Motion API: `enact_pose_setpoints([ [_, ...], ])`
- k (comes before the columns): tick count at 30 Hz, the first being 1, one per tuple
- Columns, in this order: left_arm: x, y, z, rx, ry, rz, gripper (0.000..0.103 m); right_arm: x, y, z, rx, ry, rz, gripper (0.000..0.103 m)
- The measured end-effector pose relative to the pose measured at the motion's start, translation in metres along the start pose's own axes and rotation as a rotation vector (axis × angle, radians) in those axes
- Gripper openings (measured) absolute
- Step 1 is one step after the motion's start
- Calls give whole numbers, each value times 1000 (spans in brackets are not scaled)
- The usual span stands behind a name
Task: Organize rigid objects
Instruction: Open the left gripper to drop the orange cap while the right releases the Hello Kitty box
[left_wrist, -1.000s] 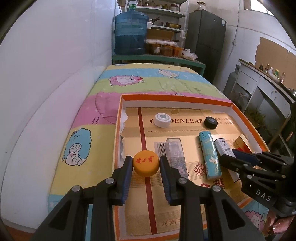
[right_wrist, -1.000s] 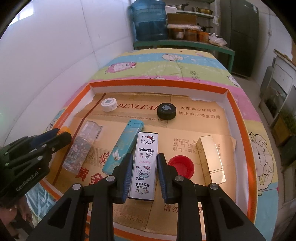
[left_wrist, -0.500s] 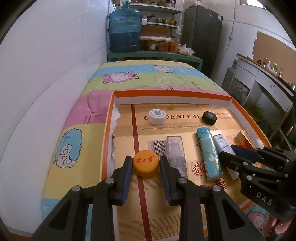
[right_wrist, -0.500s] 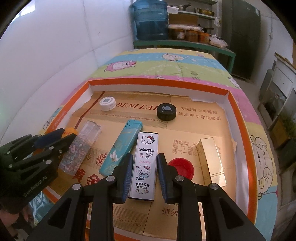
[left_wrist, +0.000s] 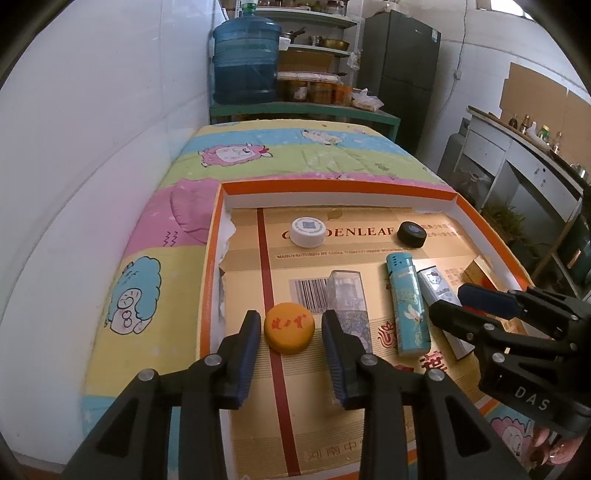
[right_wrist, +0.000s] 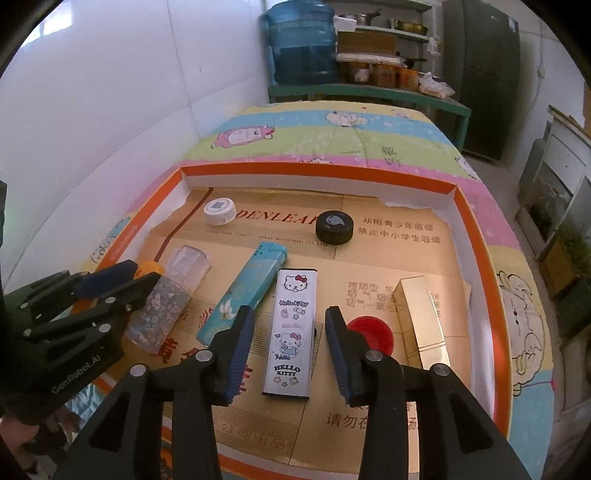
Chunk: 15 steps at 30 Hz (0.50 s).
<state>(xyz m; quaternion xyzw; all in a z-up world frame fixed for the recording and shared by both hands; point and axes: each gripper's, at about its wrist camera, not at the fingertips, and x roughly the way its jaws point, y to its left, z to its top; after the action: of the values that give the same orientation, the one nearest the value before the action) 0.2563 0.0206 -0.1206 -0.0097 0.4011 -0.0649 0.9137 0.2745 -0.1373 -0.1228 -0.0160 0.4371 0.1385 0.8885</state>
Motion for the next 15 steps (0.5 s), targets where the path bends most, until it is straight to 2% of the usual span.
enact_pose_setpoints([
  [3, -4, 1, 0, -5, -7, -5, 42, -3, 0, 0, 0, -4, -3, 41],
  [15, -27, 1, -5, -18, -30, -12, 42, -22, 1, -3, 5, -22, -10, 41],
])
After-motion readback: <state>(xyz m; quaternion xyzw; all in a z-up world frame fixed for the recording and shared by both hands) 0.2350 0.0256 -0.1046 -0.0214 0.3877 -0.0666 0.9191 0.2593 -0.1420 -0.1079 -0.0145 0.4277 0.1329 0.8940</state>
